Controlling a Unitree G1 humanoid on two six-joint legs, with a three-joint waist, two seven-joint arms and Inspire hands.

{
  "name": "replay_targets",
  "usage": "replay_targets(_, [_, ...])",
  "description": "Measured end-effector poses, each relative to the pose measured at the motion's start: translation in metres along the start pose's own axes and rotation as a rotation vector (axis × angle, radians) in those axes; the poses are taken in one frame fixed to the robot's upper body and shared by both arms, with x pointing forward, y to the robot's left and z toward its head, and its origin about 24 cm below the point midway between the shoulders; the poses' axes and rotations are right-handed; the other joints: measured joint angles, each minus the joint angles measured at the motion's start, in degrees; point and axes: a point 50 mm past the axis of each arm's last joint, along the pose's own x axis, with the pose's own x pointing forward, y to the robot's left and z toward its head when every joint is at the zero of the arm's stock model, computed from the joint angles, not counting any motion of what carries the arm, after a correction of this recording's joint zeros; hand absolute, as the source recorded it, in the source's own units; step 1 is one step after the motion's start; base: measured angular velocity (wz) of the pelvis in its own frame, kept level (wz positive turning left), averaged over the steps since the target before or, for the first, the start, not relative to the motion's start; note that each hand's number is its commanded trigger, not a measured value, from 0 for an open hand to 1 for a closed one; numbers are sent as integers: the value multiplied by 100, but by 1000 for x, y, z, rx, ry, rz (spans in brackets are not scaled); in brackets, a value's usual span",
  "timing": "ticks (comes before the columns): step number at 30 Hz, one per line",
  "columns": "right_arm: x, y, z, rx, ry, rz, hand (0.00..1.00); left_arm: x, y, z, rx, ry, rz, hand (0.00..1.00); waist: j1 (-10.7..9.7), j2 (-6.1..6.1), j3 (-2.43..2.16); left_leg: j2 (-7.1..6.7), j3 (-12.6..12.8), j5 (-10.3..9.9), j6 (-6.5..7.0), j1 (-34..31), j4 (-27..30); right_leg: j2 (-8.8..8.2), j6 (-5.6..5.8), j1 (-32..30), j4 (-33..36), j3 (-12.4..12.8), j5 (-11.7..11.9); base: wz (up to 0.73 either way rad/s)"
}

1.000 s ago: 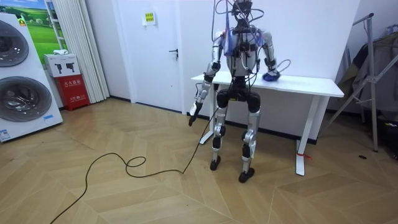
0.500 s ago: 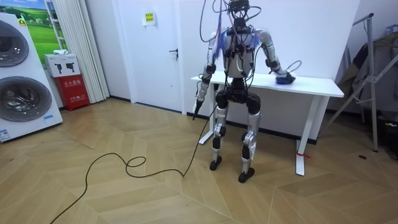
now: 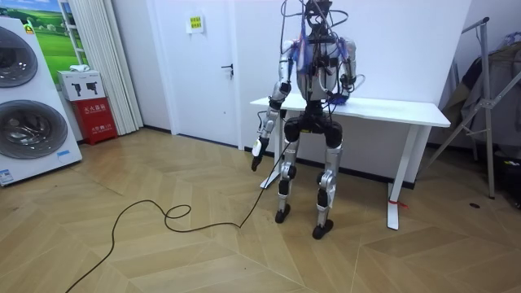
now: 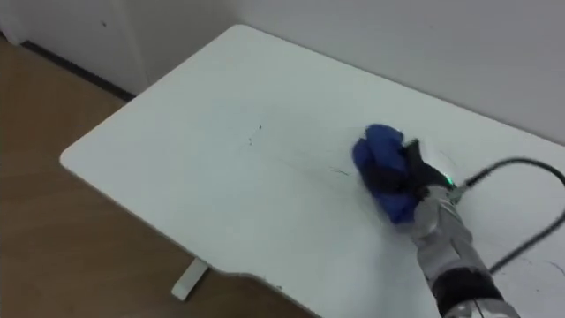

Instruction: Wipe table

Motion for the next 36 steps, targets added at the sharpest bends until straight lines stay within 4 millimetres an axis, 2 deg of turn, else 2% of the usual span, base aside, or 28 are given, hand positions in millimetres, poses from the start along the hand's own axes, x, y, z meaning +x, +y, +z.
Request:
replay_targets(2, [-8,-11,-38,15,94,-81,100,1,0,9,-1,-29,2,0,-407,31,1,-8,212,-79,63,-3,116,-102,57,-39,228,-43,-76,0])
replay_targets(3, [-11,-14,-48,17,121,-100,100,1,0,14,-1,-45,2,0,-510,41,2,3,291,-126,82,-4,178,-134,79,-46,320,-47,-102,-14])
replay_targets(4, [-20,-18,-69,20,181,-123,100,1,2,24,-3,-78,7,0,-614,70,-13,45,447,-229,114,7,313,-195,90,-96,556,-35,-136,-39])
replay_targets(5, [-30,-17,-88,19,238,-134,100,2,5,37,-11,-126,21,0,-660,117,-33,138,602,-366,137,31,439,-233,78,-169,841,-9,-149,-50])
replay_targets(7, [-45,-13,-110,20,303,-144,100,1,11,55,-12,-187,53,0,-781,155,-61,301,741,-523,165,130,619,-349,80,-265,1308,31,-148,-56])
replay_targets(9, [-55,-10,-121,27,342,-156,100,-1,17,78,-13,-258,83,0,-916,172,-66,467,803,-656,166,126,828,-533,80,-499,1965,51,-187,-38])
replay_targets(11, [-59,-1,-121,49,373,-165,100,-6,16,109,13,-380,102,0,-908,240,-76,729,809,-733,39,92,973,-834,77,-795,2207,433,-247,-32])
replay_targets(12, [-59,2,-117,53,371,-165,100,-7,16,115,26,-400,103,0,-888,250,-78,793,801,-724,-4,64,975,-848,88,-833,2068,559,-227,-29])
replay_targets(13, [-56,8,-106,64,363,-165,100,-8,12,122,47,-423,95,0,-873,251,-77,931,777,-683,-91,-15,970,-891,76,-846,1645,779,-141,-21])
replay_targets(15, [-46,14,-82,88,326,-165,100,-9,5,128,50,-439,77,0,-758,250,-77,1096,668,-618,-246,-134,948,-961,111,-823,965,850,179,-31])
replay_targets(16, [-35,14,-57,106,273,-158,100,-9,-1,130,49,-438,60,0,-633,246,-75,1204,619,-570,-377,-249,927,-931,146,-837,572,727,469,-59])
replay_targets(17, [-21,14,-22,118,189,-132,100,-9,-6,130,48,-427,42,0,-428,225,-82,1359,638,-506,-546,-315,845,-918,172,-915,376,624,733,-73])
replay_targets(18, [-14,14,2,120,123,-104,100,-8,-7,130,48,-422,38,0,-313,196,-76,1431,667,-468,-651,-324,782,-894,168,-993,410,539,817,-99])
replay_targets(19, [-2,12,54,81,-39,-51,100,-8,-4,131,43,-414,35,0,-55,120,-71,1578,759,-390,-888,-340,660,-786,273,-1166,637,342,898,-91])
replay_targets(20, [5,2,101,22,-202,-47,100,-8,-13,132,20,-409,5,0,117,286,2,1904,744,-297,-1078,-362,652,-483,186,-1321,932,225,534,-62])
replay_targets(21, [6,-3,117,2,-257,-56,100,-9,-17,132,7,-413,-14,0,146,350,29,2041,770,-188,-1064,-394,634,-383,74,-1412,1121,173,390,15])
replay_targets(22, [6,-8,132,-18,-331,-62,100,-8,-18,129,-10,-404,-37,0,203,325,24,2162,938,129,-879,-490,549,-349,-10,-1565,1409,57,56,75])
replay_targets(23, [5,-9,135,-33,-357,-53,100,-6,-16,119,4,-377,-37,0,199,265,15,2231,1095,434,-713,-668,629,-353,-93,-1605,1555,-112,-216,83])
replay_targets(24, [5,-8,133,-44,-358,-47,100,-5,-14,113,13,-363,-35,0,175,243,18,2261,1113,566,-663,-742,700,-342,-135,-1561,1591,-201,-298,82])
replay_targets(25, [7,-5,116,-86,-328,-30,100,-2,-11,95,40,-306,-30,0,119,215,22,2237,1109,722,-580,-863,926,-328,-181,-1395,1573,-375,-412,76])
replay_targets(26, [7,-1,82,-137,-247,-4,100,0,-8,74,59,-246,-33,0,32,187,36,2128,1114,717,-567,-978,1247,-332,-201,-1187,1529,-516,-486,80])
replay_targets(27, [5,0,62,-127,-196,7,100,1,-7,66,68,-220,-35,0,-20,104,71,2023,1116,680,-519,-1038,1383,-340,-195,-1087,1477,-525,-518,87])
replay_targets(28, [-2,-2,32,-66,-135,-17,100,1,-4,46,86,-165,-37,0,-199,104,87,1645,1098,420,-356,-1104,1595,-372,-172,-884,1302,-388,-542,71])
replay_targets(29, [-8,-9,6,-56,-81,-53,100,1,-1,30,96,-122,-37,0,-263,127,68,1204,1100,69,-253,-1045,1605,-388,-145,-725,1149,-325,-531,50])
replay_targets(31, [-12,-20,-25,-49,-7,-93,100,1,5,20,80,-97,-20,0,-280,171,49,731,1132,-225,-143,-856,1330,-334,-90,-663,974,-228,-485,-13])
replay_targets(32, [-15,-26,-40,-40,25,-118,100,1,9,20,49,-100,-1,0,-283,236,-4,718,1203,-231,-192,-678,1065,-231,-69,-629,804,-157,-399,-39])
replay_targets(34, [-17,-29,-50,-32,50,-147,100,1,10,17,30,-100,2,0,-308,262,-21,677,1297,-242,-274,-409,712,-200,-37,-612,649,27,-278,-55])
replay_targets(36, [-20,-28,-56,-30,66,-167,100,1,11,23,18,-124,14,0,-507,261,-50,592,1286,-226,-248,-269,529,-207,12,-493,507,51,-176,-23])
